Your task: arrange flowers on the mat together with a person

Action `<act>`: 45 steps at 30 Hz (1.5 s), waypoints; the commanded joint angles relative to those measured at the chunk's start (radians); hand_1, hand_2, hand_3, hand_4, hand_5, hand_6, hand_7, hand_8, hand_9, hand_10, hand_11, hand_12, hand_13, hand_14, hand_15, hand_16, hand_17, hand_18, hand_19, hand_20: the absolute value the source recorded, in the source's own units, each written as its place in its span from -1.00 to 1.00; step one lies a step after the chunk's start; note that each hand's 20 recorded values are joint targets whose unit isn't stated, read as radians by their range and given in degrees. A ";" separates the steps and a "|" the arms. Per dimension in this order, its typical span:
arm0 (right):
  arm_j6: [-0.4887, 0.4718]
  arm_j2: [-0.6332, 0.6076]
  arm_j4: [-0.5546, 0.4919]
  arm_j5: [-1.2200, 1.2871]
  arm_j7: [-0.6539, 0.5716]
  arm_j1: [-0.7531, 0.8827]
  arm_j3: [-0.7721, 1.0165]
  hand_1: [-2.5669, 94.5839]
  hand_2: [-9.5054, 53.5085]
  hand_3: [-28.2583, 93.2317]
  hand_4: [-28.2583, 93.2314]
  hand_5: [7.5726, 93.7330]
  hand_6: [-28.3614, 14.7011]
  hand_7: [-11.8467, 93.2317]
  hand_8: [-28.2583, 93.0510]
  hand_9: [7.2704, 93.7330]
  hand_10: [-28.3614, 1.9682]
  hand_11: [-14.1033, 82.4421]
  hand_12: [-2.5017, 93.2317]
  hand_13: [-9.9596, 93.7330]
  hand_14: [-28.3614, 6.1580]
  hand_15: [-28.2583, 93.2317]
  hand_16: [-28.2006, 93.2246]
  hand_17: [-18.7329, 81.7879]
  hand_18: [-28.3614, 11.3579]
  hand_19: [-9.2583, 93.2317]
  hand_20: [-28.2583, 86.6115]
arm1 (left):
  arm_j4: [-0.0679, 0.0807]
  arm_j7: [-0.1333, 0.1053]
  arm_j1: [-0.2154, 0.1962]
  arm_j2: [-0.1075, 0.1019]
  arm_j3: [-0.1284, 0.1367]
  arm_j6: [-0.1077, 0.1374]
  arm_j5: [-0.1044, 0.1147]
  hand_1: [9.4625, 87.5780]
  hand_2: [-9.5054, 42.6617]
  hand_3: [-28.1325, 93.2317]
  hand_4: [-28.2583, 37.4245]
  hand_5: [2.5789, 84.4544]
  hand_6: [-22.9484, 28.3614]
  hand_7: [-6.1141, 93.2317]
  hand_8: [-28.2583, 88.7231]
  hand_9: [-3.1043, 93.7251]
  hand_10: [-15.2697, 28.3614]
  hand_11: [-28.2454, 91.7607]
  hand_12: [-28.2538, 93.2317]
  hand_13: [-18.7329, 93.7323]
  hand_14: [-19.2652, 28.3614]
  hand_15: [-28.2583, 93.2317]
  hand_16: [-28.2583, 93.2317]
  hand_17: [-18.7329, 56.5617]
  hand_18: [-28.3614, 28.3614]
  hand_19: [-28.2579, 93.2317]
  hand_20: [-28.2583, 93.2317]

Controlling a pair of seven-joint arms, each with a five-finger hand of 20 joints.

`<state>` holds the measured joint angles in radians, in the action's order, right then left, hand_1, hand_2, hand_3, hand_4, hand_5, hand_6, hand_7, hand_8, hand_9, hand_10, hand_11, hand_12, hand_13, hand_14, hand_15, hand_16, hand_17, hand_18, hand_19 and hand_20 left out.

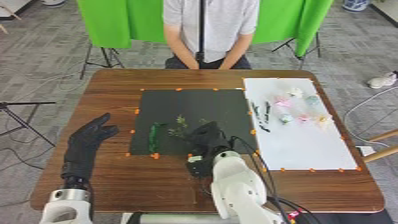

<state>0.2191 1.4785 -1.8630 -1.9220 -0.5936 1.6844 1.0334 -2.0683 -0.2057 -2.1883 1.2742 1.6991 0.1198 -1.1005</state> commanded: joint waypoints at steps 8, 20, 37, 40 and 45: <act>-0.017 -0.026 0.052 -0.060 0.028 0.047 0.004 0.65 -1.00 -0.99 0.20 0.64 0.15 -0.45 -0.40 0.96 0.11 -0.12 -0.57 1.00 0.52 0.28 -0.29 0.79 0.05 0.82 -0.01 | -0.002 0.010 -0.011 0.005 0.004 -0.005 -0.004 -0.59 -0.84 0.57 -0.67 0.11 -0.01 -0.61 -0.62 0.11 0.38 -0.13 -0.26 -0.01 0.57 -0.01 -0.48 -0.42 0.51 -0.28 -0.22; -0.003 -0.027 0.042 -0.088 0.051 0.051 0.016 -0.04 -1.00 0.47 -0.84 0.60 0.19 -0.44 -0.66 0.96 0.11 -0.12 -0.57 1.00 0.52 0.28 -0.29 0.79 0.04 0.83 -0.02 | -0.002 0.010 -0.011 0.005 0.004 -0.006 -0.004 -0.59 -0.83 0.57 -0.67 0.11 -0.01 -0.61 -0.62 0.11 0.37 -0.13 -0.26 -0.01 0.57 -0.01 -0.48 -0.42 0.51 -0.28 -0.22; 0.070 -0.042 -0.124 0.022 0.124 0.008 0.159 -0.06 -1.00 0.47 -0.84 0.58 0.20 -0.44 -0.67 0.96 0.13 -0.11 -0.56 1.00 0.51 0.28 -0.29 0.79 0.04 0.83 -0.02 | 0.003 0.012 -0.005 0.009 0.004 -0.012 -0.003 -0.58 -0.83 0.57 -0.67 0.11 -0.01 -0.61 -0.62 0.11 0.38 -0.13 -0.26 -0.01 0.57 -0.01 -0.49 -0.42 0.51 -0.28 -0.22; 0.094 -0.064 -0.183 0.118 0.206 0.012 0.216 -0.06 -1.00 0.46 -0.84 0.57 0.20 -0.45 -0.67 0.96 0.13 -0.11 -0.56 1.00 0.51 0.28 -0.29 0.79 0.04 0.84 -0.03 | 0.004 0.012 -0.002 0.009 0.003 -0.015 -0.002 -0.58 -0.83 0.57 -0.67 0.11 -0.01 -0.62 -0.62 0.11 0.38 -0.13 -0.26 -0.01 0.57 -0.01 -0.49 -0.42 0.51 -0.28 -0.22; 0.084 -0.109 -0.244 0.479 0.484 0.052 0.351 -0.07 -1.00 0.49 -0.83 0.53 0.24 -0.43 -0.66 0.93 0.09 -0.12 -0.55 1.00 0.50 0.23 -0.27 0.72 0.02 0.85 -0.02 | 0.009 0.010 0.004 0.014 0.001 -0.025 -0.001 -0.59 -0.83 0.57 -0.67 0.11 -0.01 -0.61 -0.62 0.11 0.38 -0.13 -0.26 -0.01 0.57 -0.01 -0.48 -0.42 0.51 -0.28 -0.22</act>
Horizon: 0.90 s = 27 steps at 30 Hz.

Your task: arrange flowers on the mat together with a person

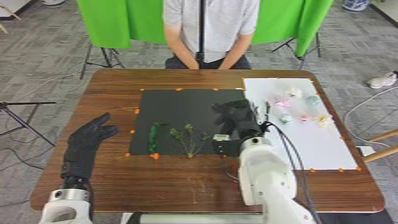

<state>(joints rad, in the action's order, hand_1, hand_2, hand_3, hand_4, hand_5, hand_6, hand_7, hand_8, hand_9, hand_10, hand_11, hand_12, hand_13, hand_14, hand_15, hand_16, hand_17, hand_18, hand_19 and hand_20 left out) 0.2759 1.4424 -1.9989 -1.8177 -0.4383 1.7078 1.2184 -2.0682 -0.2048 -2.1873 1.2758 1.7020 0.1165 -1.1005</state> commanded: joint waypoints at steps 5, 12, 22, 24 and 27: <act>-0.048 -0.101 -0.149 0.544 0.567 0.133 0.325 -0.17 -1.00 0.54 -0.80 0.47 0.32 -0.40 -0.68 0.79 0.02 -0.22 -0.57 0.94 0.35 -0.03 -0.12 0.55 -0.07 0.75 -0.08 | 0.014 0.004 0.013 0.018 -0.005 -0.032 -0.002 -0.59 -0.84 0.57 -0.67 0.11 -0.01 -0.61 -0.62 0.11 0.38 -0.13 -0.26 -0.01 0.57 -0.01 -0.49 -0.42 0.51 -0.28 -0.22; -0.271 -0.077 -0.154 0.590 0.769 0.356 0.598 -0.47 -0.99 0.66 -0.80 0.36 0.34 -0.42 -0.70 0.49 -0.07 -0.47 -0.60 0.35 -0.10 -0.25 -0.17 0.04 -0.27 -0.26 0.19 | 0.007 -0.016 0.007 0.022 -0.006 -0.031 -0.003 -0.59 -0.83 0.56 -0.67 0.11 -0.01 -0.61 -0.62 0.11 0.38 -0.13 -0.26 0.00 0.58 -0.02 -0.49 -0.39 0.49 -0.30 -0.23; -0.457 0.065 -0.098 0.546 0.747 0.508 0.757 -0.78 -1.00 0.69 -0.93 -0.53 0.35 -0.69 -0.64 -0.49 0.02 -0.69 -0.75 -0.43 -0.12 -0.50 -0.36 -0.41 -0.40 -0.78 -0.17 | 0.002 -0.032 0.012 0.026 -0.010 -0.036 -0.011 -0.58 -0.82 0.56 -0.67 0.12 -0.01 -0.61 -0.62 0.12 0.38 -0.13 -0.26 0.01 0.58 -0.03 -0.50 -0.37 0.47 -0.32 -0.24; -0.489 0.078 -0.093 0.535 0.733 0.520 0.766 -0.83 -1.00 0.67 -0.97 -0.66 0.34 -0.72 -0.63 -0.59 0.04 -0.73 -0.77 -0.49 -0.11 -0.55 -0.38 -0.47 -0.40 -0.79 -0.22 | -0.001 -0.034 0.009 0.026 -0.009 -0.039 -0.017 -0.58 -0.82 0.56 -0.67 0.12 -0.01 -0.61 -0.62 0.12 0.38 -0.13 -0.26 0.01 0.58 -0.04 -0.50 -0.37 0.47 -0.33 -0.24; -0.513 0.081 -0.089 0.526 0.719 0.532 0.773 -0.90 -1.00 0.61 -1.00 -0.84 0.32 -0.77 -0.61 -0.75 0.09 -0.79 -0.79 -0.58 -0.07 -0.62 -0.38 -0.55 -0.36 -0.81 -0.26 | -0.004 -0.045 0.008 0.023 -0.009 -0.034 -0.018 -0.58 -0.82 0.56 -0.66 0.12 -0.01 -0.61 -0.62 0.12 0.39 -0.13 -0.26 0.02 0.57 -0.06 -0.50 -0.36 0.47 -0.34 -0.24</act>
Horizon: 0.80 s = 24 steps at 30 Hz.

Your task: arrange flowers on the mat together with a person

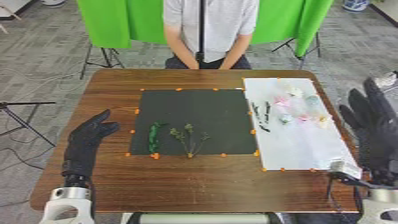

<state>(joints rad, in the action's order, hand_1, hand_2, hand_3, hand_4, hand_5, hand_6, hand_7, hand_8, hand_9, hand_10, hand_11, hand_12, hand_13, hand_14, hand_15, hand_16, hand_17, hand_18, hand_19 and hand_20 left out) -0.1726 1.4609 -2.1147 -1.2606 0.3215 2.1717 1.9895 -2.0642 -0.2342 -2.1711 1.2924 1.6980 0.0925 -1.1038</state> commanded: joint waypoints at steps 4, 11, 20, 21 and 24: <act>-0.049 0.060 0.029 -0.026 -0.033 0.071 0.003 -0.87 -1.00 0.48 -1.00 -0.92 0.30 -0.82 -0.58 -0.82 0.07 -0.84 -0.77 -0.62 -0.08 -0.71 -0.31 -0.60 -0.37 -0.80 -0.30 | -0.009 -0.051 -0.016 0.003 -0.010 0.020 -0.006 -0.58 -0.83 0.57 -0.67 0.13 -0.01 -0.62 -0.62 0.13 0.39 -0.15 -0.27 0.01 0.55 -0.14 -0.52 -0.34 0.44 -0.37 -0.26; -0.059 0.065 0.032 -0.028 -0.035 0.069 0.017 -0.91 -1.00 0.51 -1.00 -0.91 0.30 -0.81 -0.59 -0.79 0.07 -0.83 -0.77 -0.59 -0.11 -0.73 -0.26 -0.60 -0.40 -0.78 -0.30 | -0.004 -0.123 -0.008 -0.010 -0.036 0.123 0.051 -0.73 -0.63 0.60 -0.91 0.10 0.00 -0.67 -0.63 0.11 0.41 -0.21 -0.30 -0.05 0.44 -0.33 -0.53 -0.30 0.34 -0.42 -0.28; -0.056 0.073 0.033 -0.045 -0.026 0.072 0.026 -0.92 -1.00 0.54 -1.00 -0.87 0.30 -0.79 -0.59 -0.76 0.05 -0.81 -0.77 -0.55 -0.10 -0.70 -0.26 -0.56 -0.40 -0.78 -0.29 | -0.006 -0.144 -0.013 -0.010 -0.028 0.133 0.074 -0.83 -0.48 0.61 -1.00 0.09 0.02 -0.71 -0.63 0.11 0.40 -0.23 -0.31 -0.04 0.41 -0.35 -0.54 -0.27 0.29 -0.43 -0.28; -0.063 0.072 0.034 -0.050 -0.027 0.071 0.027 -0.92 -1.00 0.54 -1.00 -0.87 0.30 -0.79 -0.60 -0.75 0.04 -0.81 -0.77 -0.55 -0.10 -0.70 -0.26 -0.56 -0.40 -0.79 -0.29 | -0.009 -0.144 -0.019 -0.010 -0.022 0.136 0.074 -0.83 -0.47 0.60 -1.00 0.09 0.03 -0.71 -0.63 0.11 0.39 -0.23 -0.32 -0.04 0.41 -0.35 -0.54 -0.27 0.29 -0.43 -0.28; -0.072 0.080 0.031 -0.079 -0.025 0.075 0.035 -0.92 -1.00 0.55 -1.00 -0.86 0.30 -0.78 -0.60 -0.75 0.04 -0.80 -0.77 -0.54 -0.09 -0.69 -0.27 -0.55 -0.40 -0.78 -0.28 | -0.014 -0.144 -0.036 -0.005 -0.007 0.141 0.089 -0.84 -0.45 0.60 -1.00 0.09 0.03 -0.71 -0.63 0.11 0.39 -0.24 -0.32 -0.03 0.42 -0.35 -0.54 -0.26 0.29 -0.42 -0.28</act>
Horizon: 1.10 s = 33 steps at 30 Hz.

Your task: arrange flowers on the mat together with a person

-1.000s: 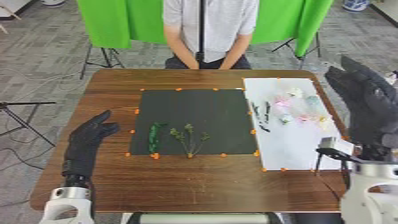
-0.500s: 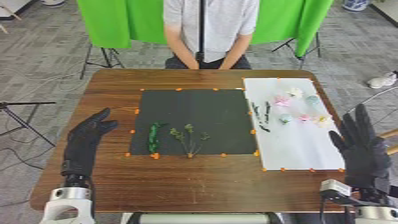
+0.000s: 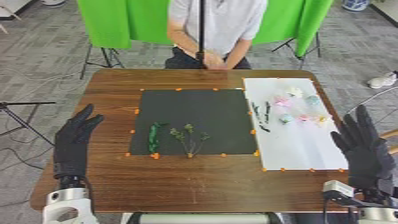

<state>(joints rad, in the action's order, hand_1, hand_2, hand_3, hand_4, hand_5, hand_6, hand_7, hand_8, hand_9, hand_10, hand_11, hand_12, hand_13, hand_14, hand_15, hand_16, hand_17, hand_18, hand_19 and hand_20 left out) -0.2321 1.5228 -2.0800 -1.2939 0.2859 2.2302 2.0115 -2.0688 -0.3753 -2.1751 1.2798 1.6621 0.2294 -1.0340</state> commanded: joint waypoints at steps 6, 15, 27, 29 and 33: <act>-0.029 0.027 -0.004 -0.056 0.006 0.023 0.024 -0.92 -1.00 0.56 -1.00 -0.82 0.29 -0.77 -0.61 -0.70 0.02 -0.78 -0.77 -0.52 -0.11 -0.66 -0.27 -0.51 -0.41 -0.78 -0.26 | -0.006 0.012 -0.027 0.007 0.041 -0.017 0.020 -0.86 -0.46 0.61 -1.00 0.10 0.03 -0.70 -0.63 0.12 0.40 -0.23 -0.32 0.00 0.45 -0.32 -0.54 -0.26 0.30 -0.42 -0.28; -0.003 -0.001 0.000 -0.092 -0.020 -0.010 -0.010 -0.92 -1.00 0.56 -1.00 -0.80 0.28 -0.76 -0.61 -0.67 0.01 -0.76 -0.77 -0.49 -0.11 -0.62 -0.29 -0.48 -0.42 -0.78 -0.25 | -0.007 0.018 -0.036 0.011 0.043 -0.022 0.018 -0.85 -0.52 0.61 -1.00 0.13 0.03 -0.68 -0.63 0.14 0.40 -0.22 -0.31 0.01 0.47 -0.30 -0.55 -0.27 0.33 -0.40 -0.28; -0.011 -0.025 0.013 -0.105 -0.032 -0.042 -0.029 -0.91 -1.00 0.58 -1.00 -0.79 0.27 -0.75 -0.61 -0.64 -0.01 -0.75 -0.77 -0.47 -0.12 -0.57 -0.33 -0.46 -0.42 -0.78 -0.24 | -0.003 0.014 -0.025 0.007 0.044 -0.028 0.016 -0.83 -0.56 0.62 -1.00 0.14 0.02 -0.67 -0.63 0.14 0.40 -0.21 -0.31 0.02 0.48 -0.29 -0.56 -0.27 0.34 -0.40 -0.28; -0.023 -0.018 0.012 -0.108 -0.026 -0.034 -0.018 -0.91 -1.00 0.58 -1.00 -0.78 0.27 -0.75 -0.61 -0.64 -0.01 -0.74 -0.77 -0.47 -0.12 -0.57 -0.33 -0.46 -0.42 -0.78 -0.24 | -0.004 0.015 -0.030 0.009 0.046 -0.030 0.014 -0.84 -0.56 0.62 -1.00 0.14 0.02 -0.67 -0.63 0.14 0.40 -0.21 -0.31 0.02 0.48 -0.29 -0.56 -0.28 0.34 -0.40 -0.28; -0.034 -0.007 0.009 -0.105 -0.018 -0.023 -0.001 -0.91 -1.00 0.58 -1.00 -0.78 0.27 -0.75 -0.61 -0.64 -0.01 -0.74 -0.77 -0.47 -0.12 -0.56 -0.34 -0.46 -0.42 -0.78 -0.24 | -0.006 0.015 -0.033 0.011 0.046 -0.027 0.016 -0.83 -0.57 0.62 -1.00 0.15 0.03 -0.67 -0.63 0.14 0.40 -0.21 -0.31 0.02 0.48 -0.29 -0.56 -0.28 0.34 -0.40 -0.28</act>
<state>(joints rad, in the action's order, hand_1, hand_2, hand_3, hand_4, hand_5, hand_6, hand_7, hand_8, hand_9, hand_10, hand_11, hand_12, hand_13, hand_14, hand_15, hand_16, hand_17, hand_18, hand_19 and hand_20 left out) -0.2471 1.4864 -2.0599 -1.3905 0.2395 2.1536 1.9758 -2.0747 -0.3690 -2.1929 1.2821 1.7049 0.2098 -1.0144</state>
